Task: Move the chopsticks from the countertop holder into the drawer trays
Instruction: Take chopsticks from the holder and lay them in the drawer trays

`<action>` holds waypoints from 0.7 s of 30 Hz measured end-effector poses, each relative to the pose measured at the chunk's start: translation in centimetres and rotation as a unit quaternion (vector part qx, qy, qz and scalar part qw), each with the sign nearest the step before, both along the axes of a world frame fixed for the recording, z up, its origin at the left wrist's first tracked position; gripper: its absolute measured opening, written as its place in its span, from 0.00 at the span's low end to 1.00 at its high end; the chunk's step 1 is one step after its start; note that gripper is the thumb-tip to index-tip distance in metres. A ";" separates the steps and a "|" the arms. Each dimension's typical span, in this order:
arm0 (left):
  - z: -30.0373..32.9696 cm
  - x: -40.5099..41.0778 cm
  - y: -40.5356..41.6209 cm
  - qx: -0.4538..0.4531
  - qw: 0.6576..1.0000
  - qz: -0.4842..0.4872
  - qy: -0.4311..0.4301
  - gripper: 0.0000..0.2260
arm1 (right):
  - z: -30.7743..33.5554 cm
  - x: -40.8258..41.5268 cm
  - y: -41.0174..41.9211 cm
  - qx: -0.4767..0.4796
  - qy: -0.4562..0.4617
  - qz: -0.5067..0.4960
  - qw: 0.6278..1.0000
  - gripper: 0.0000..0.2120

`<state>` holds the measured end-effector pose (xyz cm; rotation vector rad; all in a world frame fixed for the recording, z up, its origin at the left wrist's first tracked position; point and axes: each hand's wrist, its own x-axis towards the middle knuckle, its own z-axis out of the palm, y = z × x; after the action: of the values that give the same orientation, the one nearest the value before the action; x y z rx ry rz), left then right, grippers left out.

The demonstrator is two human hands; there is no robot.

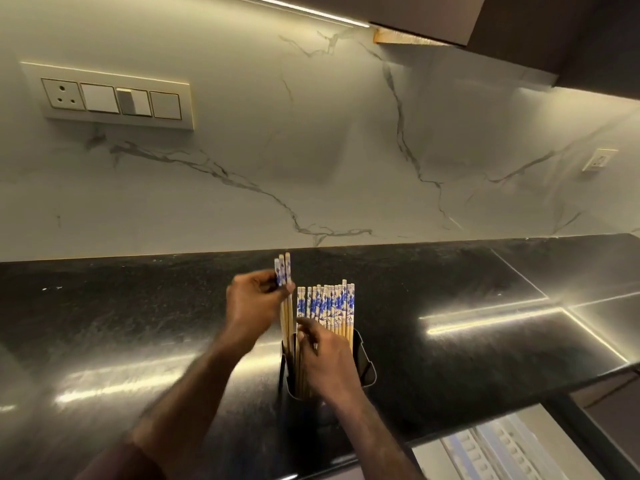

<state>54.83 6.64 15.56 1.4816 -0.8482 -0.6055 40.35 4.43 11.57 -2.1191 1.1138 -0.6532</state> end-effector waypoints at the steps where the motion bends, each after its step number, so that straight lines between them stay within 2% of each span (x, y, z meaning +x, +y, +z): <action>1: 1.4 0.2 0.0 -0.018 1.000 -0.012 0.003 0.11 | 0.4 -0.2 -0.1 0.012 -0.016 0.002 1.000 0.16; 6: 8.1 0.1 0.4 -0.099 0.992 -0.079 0.019 0.11 | 2.3 -1.9 -0.2 0.086 -0.094 0.001 0.992 0.14; 10: 10.8 -1.5 1.0 -0.134 0.977 -0.132 0.096 0.14 | 3.7 -4.8 0.5 0.180 -0.146 0.023 0.972 0.10; 14: 10.0 -4.9 1.0 -0.117 0.974 -0.151 0.126 0.15 | 4.4 -9.7 1.9 0.292 -0.219 0.048 0.930 0.10; 21: 7.1 -14.1 1.2 -0.075 0.963 -0.190 0.178 0.18 | 2.9 -20.1 3.7 0.301 -0.197 0.010 0.933 0.07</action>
<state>40.76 7.87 22.65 1.0335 -0.8769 -1.0355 20.26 8.17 14.49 -1.3988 0.9137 -0.5949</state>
